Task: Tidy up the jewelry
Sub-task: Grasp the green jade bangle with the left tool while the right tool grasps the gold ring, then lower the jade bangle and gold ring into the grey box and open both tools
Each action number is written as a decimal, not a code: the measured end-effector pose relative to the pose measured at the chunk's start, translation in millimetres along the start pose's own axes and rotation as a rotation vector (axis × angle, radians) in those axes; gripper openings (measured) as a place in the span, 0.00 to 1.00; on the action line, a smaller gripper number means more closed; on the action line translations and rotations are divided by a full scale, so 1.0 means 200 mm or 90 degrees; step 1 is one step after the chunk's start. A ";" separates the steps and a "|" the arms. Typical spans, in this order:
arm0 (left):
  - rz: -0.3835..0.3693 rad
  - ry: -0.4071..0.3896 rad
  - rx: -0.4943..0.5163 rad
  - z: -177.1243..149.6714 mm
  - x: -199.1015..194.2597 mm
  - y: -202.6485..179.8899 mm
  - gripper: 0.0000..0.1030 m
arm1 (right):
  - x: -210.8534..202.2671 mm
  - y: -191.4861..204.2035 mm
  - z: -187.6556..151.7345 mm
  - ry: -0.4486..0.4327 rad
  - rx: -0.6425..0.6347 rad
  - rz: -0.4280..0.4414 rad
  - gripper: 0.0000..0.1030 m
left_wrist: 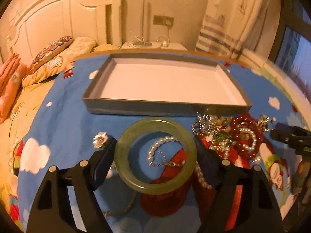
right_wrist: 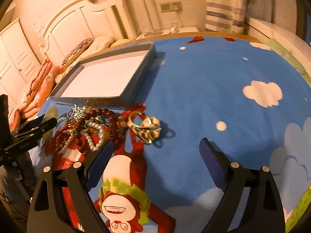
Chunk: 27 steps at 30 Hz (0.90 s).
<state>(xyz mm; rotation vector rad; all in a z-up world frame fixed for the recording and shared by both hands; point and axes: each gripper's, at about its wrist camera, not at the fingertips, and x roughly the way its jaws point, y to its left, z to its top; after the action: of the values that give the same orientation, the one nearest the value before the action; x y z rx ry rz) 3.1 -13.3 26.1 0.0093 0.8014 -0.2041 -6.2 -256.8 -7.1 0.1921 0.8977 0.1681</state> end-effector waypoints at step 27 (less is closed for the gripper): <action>-0.011 -0.051 -0.023 -0.12 -0.27 0.06 0.76 | 0.01 0.03 0.05 -0.040 -0.004 0.028 0.39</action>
<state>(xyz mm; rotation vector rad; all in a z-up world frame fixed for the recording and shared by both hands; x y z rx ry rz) -47.8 9.2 46.9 -0.0406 0.7247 -0.2054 1.2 -252.3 -1.1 0.2104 0.8311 0.2053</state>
